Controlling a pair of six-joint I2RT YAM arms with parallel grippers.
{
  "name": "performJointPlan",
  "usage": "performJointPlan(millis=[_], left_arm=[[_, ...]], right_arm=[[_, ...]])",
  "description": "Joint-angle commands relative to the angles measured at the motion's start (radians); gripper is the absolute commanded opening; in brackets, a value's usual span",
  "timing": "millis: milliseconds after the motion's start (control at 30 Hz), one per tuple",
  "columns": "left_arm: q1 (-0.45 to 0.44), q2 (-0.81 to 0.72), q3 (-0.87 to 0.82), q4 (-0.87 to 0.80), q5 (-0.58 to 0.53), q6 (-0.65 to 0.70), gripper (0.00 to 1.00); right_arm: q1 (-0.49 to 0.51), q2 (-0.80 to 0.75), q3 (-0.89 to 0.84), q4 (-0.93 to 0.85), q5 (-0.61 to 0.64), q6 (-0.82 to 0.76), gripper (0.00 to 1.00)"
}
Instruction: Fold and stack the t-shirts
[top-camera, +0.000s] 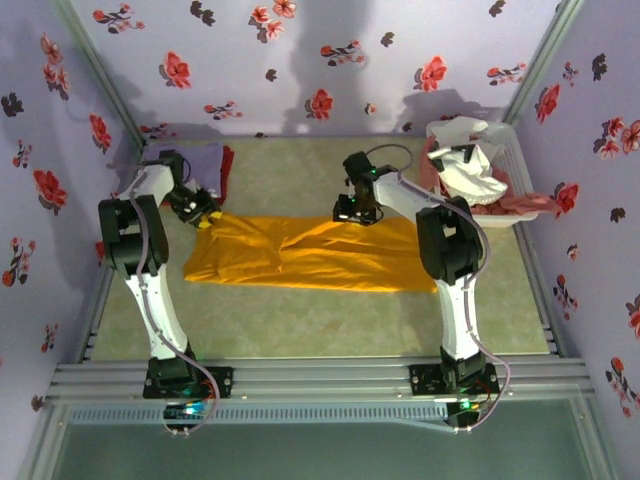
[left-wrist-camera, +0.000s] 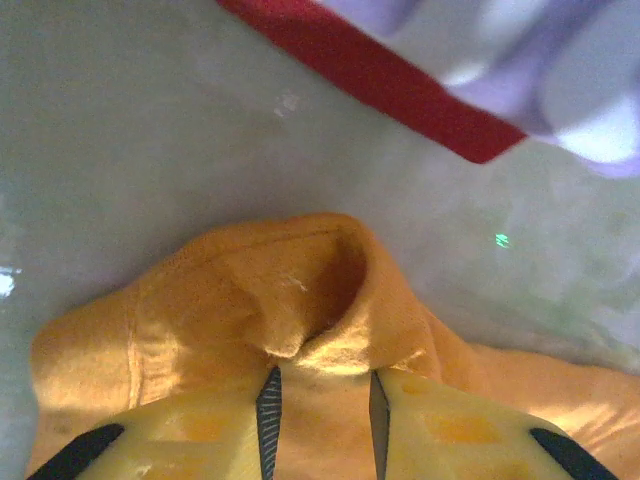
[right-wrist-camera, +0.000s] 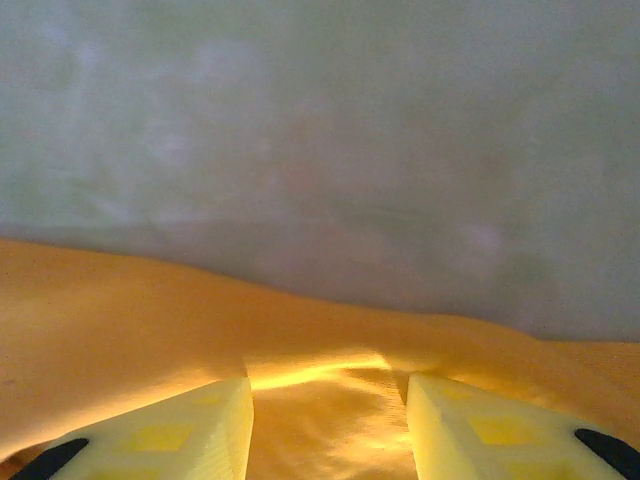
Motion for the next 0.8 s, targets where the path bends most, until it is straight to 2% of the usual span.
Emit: performJointPlan(millis=[0, 200, 367, 433, 600, 767], left_arm=[[0.0, 0.032, 0.003, 0.008, -0.016, -0.006, 0.34], [0.002, 0.045, 0.015, -0.014, -0.102, 0.0, 0.34], [0.001, 0.039, 0.024, -0.011, -0.087, -0.003, 0.33], [-0.009, 0.017, 0.023, -0.003, -0.06, 0.001, 0.33], [-0.058, -0.151, -0.024, -0.001, -0.036, -0.013, 0.35], [-0.112, -0.37, -0.2, 0.056, -0.076, -0.069, 0.34]], right_arm=[[-0.021, 0.009, -0.068, 0.034, -0.011, 0.035, 0.46], [-0.048, -0.085, -0.276, 0.072, 0.067, 0.031, 0.46], [-0.07, -0.179, -0.386, 0.077, 0.124, 0.014, 0.47], [-0.07, -0.211, -0.395, 0.08, 0.093, -0.004, 0.47], [-0.053, -0.329, -0.369, 0.047, 0.023, -0.021, 0.48], [-0.047, -0.369, -0.326, -0.042, 0.015, -0.041, 0.48]])
